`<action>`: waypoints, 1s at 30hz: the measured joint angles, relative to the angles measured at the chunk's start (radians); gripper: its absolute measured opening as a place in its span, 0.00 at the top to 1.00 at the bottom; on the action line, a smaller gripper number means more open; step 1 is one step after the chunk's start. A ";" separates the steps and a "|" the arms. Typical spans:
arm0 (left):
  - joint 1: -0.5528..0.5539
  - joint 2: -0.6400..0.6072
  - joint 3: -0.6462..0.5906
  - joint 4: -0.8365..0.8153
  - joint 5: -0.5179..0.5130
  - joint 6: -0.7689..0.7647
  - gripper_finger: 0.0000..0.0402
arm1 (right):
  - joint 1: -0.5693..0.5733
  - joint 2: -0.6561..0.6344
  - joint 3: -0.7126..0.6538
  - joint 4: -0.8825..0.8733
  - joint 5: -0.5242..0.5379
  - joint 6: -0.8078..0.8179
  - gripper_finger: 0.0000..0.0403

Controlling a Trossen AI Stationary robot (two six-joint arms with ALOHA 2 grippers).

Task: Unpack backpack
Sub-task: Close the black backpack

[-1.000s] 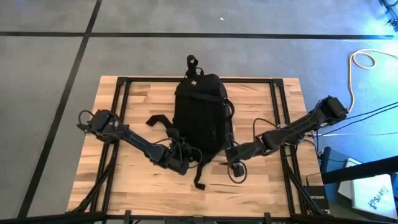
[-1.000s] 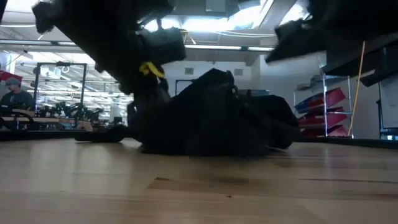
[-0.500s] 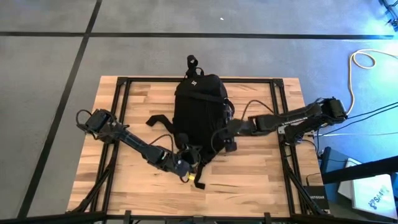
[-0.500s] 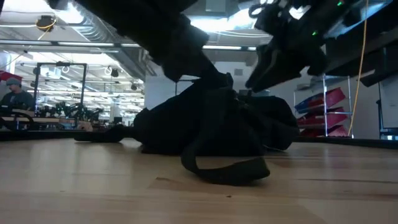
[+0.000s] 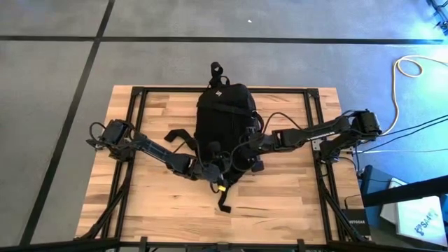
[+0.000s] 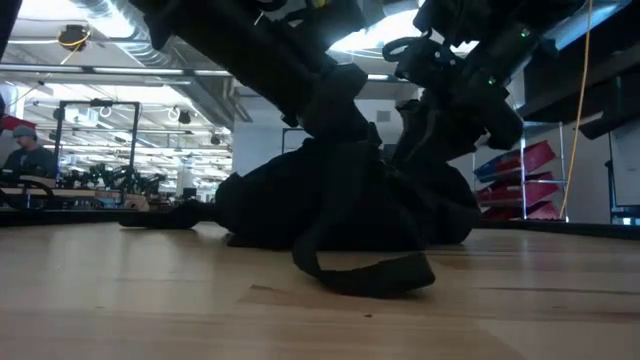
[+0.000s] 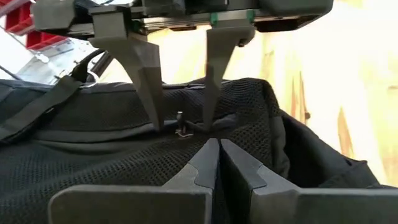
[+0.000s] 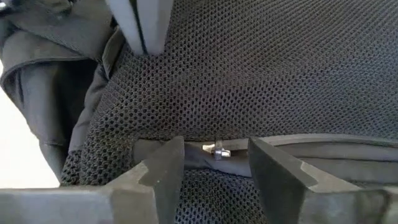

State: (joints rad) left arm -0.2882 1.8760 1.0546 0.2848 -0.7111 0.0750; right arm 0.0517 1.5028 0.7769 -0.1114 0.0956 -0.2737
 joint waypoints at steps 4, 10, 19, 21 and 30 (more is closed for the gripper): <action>0.000 0.007 0.000 0.025 0.029 0.031 1.00 | 0.000 0.000 0.000 -0.003 0.010 -0.002 0.69; 0.023 0.007 0.000 0.044 0.077 0.055 1.00 | 0.000 0.000 0.000 -0.002 0.013 -0.014 0.88; 0.090 0.031 0.000 0.055 0.251 0.055 1.00 | 0.000 0.000 0.016 -0.012 0.021 0.008 1.00; 0.093 0.034 0.000 0.054 0.269 0.045 1.00 | 0.000 0.000 0.016 -0.011 0.009 0.012 1.00; 0.090 0.073 0.000 0.106 0.413 0.003 1.00 | 0.149 0.000 0.077 -0.107 0.069 0.059 1.00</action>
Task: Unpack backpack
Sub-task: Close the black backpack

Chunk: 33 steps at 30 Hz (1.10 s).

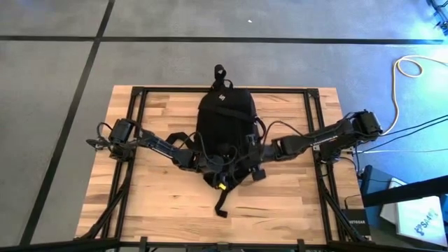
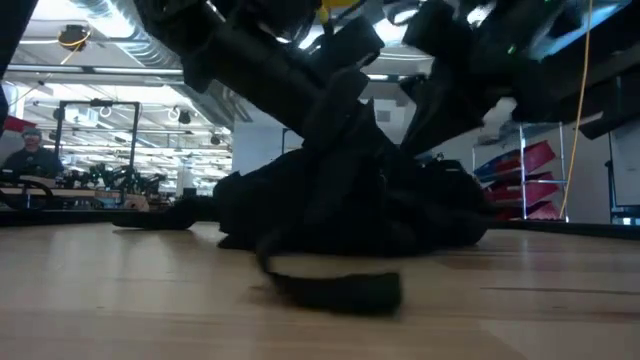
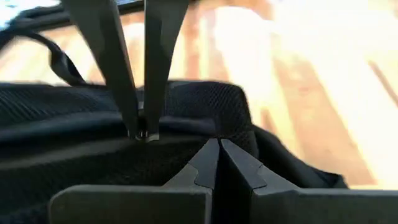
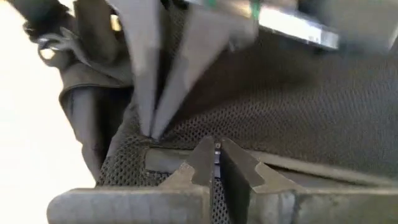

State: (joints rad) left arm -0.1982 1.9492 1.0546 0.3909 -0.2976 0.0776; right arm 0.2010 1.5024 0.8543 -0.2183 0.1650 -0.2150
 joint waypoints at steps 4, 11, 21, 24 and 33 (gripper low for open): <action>-0.019 0.020 0.006 0.021 0.010 -0.010 1.00 | 0.064 0.000 0.043 -0.034 0.008 0.030 1.00; -0.033 0.029 0.012 0.014 0.002 -0.021 1.00 | 0.047 0.000 0.053 -0.051 0.025 0.057 1.00; -0.014 0.074 0.014 0.034 -0.113 -0.081 1.00 | 0.008 0.017 0.053 -0.065 -0.001 0.061 1.00; -0.005 0.091 0.015 0.030 -0.081 -0.115 1.00 | 0.008 0.019 0.053 -0.070 -0.004 0.061 1.00; 0.002 0.106 0.016 -0.058 -0.088 -0.181 1.00 | 0.008 0.019 0.053 -0.057 -0.008 0.054 1.00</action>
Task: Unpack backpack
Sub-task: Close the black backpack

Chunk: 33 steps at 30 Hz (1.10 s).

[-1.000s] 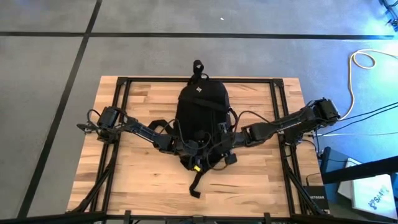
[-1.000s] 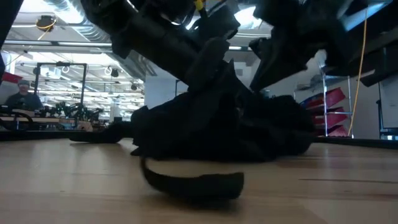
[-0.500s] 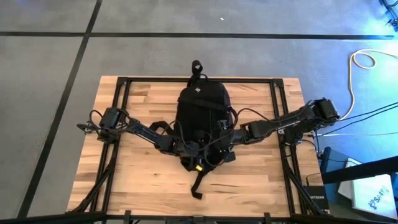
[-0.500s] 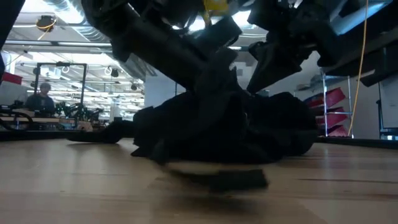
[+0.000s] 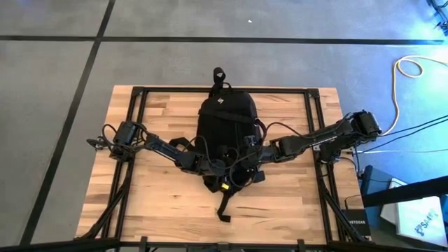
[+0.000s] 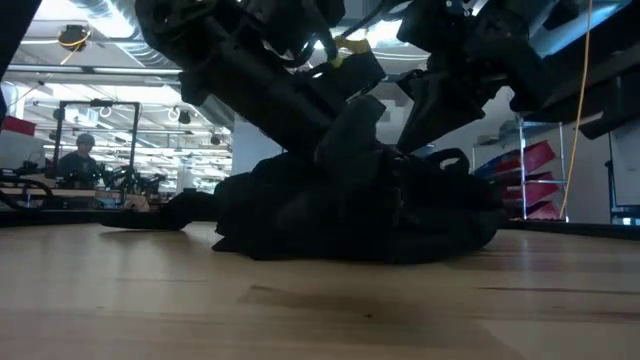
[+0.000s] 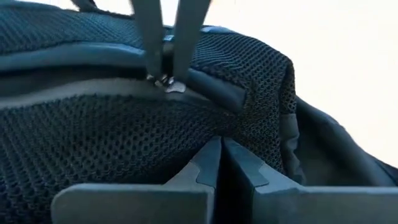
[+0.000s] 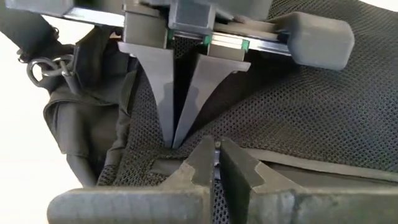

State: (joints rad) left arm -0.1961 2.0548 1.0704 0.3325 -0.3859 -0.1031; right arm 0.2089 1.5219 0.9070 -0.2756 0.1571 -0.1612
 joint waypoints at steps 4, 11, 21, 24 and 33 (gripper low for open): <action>0.013 0.037 0.000 0.023 -0.015 -0.038 1.00 | -0.011 0.001 0.000 0.000 0.015 -0.004 1.00; -0.040 -0.012 -0.008 0.088 -0.034 0.026 0.98 | -0.013 0.001 0.000 -0.009 0.015 -0.002 1.00; -0.133 -0.144 -0.010 -0.091 -0.214 0.098 0.61 | -0.012 0.001 0.000 -0.011 0.005 -0.001 1.00; -0.147 -0.153 -0.009 -0.076 -0.316 0.138 0.48 | -0.012 0.001 0.000 -0.010 -0.012 0.000 1.00; -0.064 -0.162 -0.009 -0.247 -0.318 -0.187 0.16 | -0.013 0.001 0.000 -0.014 -0.023 -0.001 1.00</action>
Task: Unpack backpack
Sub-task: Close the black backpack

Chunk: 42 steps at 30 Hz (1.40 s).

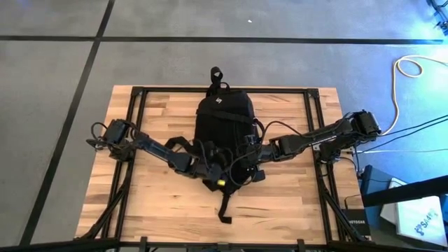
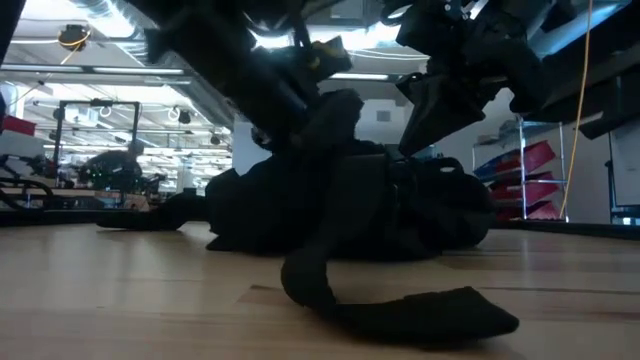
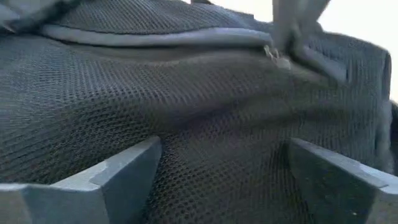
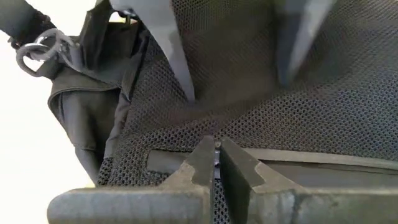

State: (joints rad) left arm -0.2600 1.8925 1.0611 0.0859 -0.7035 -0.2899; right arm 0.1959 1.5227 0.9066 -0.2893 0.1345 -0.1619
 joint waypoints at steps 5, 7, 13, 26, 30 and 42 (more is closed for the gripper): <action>0.071 0.021 -0.040 0.083 0.144 -0.056 0.12 | -0.001 0.000 0.000 0.000 -0.016 0.000 1.00; 0.078 0.043 -0.047 0.105 0.186 -0.077 0.11 | -0.001 0.000 0.001 0.000 -0.016 0.000 1.00; 0.038 0.096 -0.050 0.239 0.200 -0.084 0.11 | -0.071 0.000 0.004 0.001 -0.030 -0.026 1.00; 0.025 0.119 -0.052 0.300 0.179 -0.056 0.11 | -0.198 0.000 0.005 0.001 -0.104 -0.081 1.00; 0.012 0.120 -0.051 0.319 0.173 -0.038 0.11 | -0.230 0.000 0.005 0.010 -0.100 -0.095 1.00; -0.030 0.124 -0.054 0.414 0.145 0.058 0.11 | -0.230 0.000 0.005 0.033 -0.159 -0.181 1.00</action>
State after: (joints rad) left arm -0.2903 2.0163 1.0073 0.5003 -0.5582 -0.2321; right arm -0.0345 1.5227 0.9115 -0.2560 -0.0244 -0.3427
